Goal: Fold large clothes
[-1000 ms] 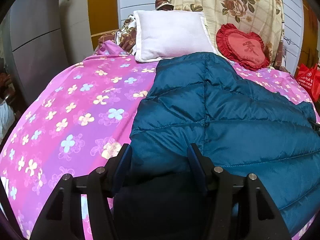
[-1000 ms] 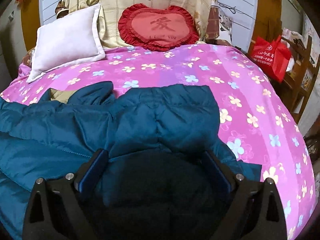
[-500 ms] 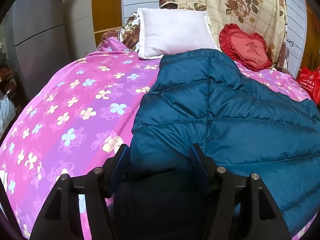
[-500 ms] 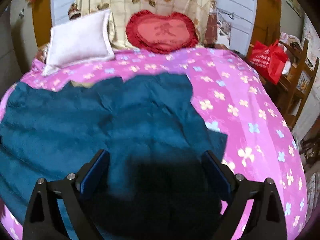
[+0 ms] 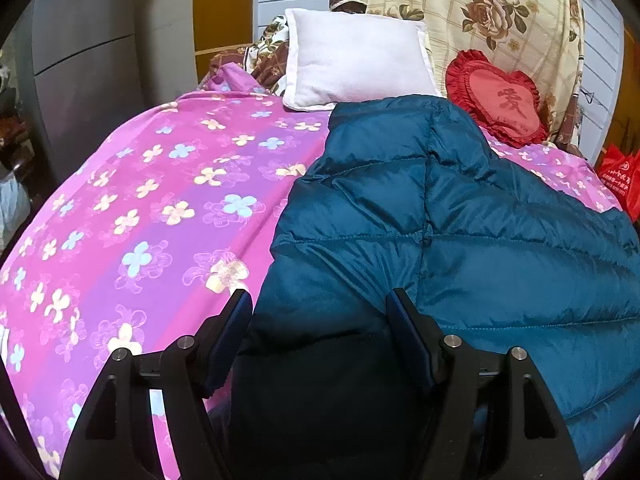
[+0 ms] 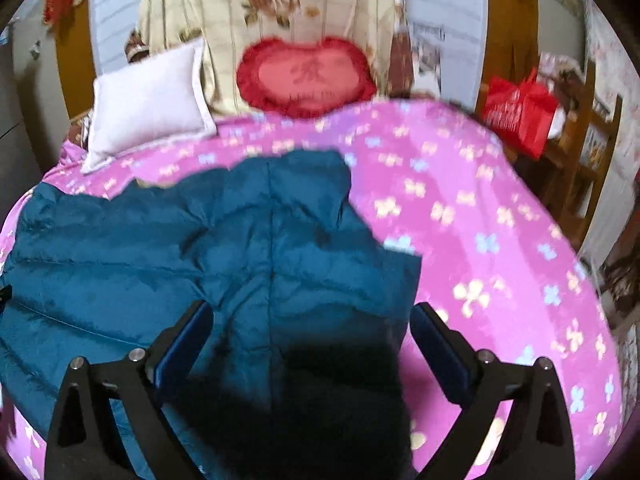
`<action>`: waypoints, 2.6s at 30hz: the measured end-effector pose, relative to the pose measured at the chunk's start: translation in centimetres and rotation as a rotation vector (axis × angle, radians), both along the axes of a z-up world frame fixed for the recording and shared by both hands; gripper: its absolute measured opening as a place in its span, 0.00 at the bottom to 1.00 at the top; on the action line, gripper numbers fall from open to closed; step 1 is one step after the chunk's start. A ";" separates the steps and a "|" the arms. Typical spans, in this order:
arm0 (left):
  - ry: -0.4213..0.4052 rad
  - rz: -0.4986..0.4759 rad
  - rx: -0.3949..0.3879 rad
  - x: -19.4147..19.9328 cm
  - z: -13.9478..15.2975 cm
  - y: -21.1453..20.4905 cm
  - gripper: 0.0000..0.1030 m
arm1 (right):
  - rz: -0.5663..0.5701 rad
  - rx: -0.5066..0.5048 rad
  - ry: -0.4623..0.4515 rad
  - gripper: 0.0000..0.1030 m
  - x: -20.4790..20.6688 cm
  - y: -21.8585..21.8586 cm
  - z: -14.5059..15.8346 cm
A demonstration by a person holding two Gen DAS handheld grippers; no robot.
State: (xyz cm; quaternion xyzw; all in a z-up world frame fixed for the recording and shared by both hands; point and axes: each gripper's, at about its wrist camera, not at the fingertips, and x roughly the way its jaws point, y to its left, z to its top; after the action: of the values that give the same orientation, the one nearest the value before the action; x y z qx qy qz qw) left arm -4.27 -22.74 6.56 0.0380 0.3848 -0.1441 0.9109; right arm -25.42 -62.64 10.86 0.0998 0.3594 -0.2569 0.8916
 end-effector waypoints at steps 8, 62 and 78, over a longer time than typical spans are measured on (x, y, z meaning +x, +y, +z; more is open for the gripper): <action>-0.042 -0.013 0.033 -0.4 -0.2 -0.3 0.50 | 0.061 0.040 0.033 0.97 4.4 0.6 -1.3; 0.356 -0.234 -0.415 3.3 -3.2 2.9 0.51 | 0.122 0.470 0.035 0.92 1.1 -6.9 -7.7; 0.259 -0.305 -0.424 -4.4 5.8 6.2 0.02 | 0.213 0.397 -0.111 0.29 -4.2 -0.8 0.5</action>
State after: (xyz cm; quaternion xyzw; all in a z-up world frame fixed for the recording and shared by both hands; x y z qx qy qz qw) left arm -8.64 -16.50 12.37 -0.1147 0.4490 -0.3604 0.8095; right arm -29.64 -63.47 11.37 0.2486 0.3619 -0.0796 0.8950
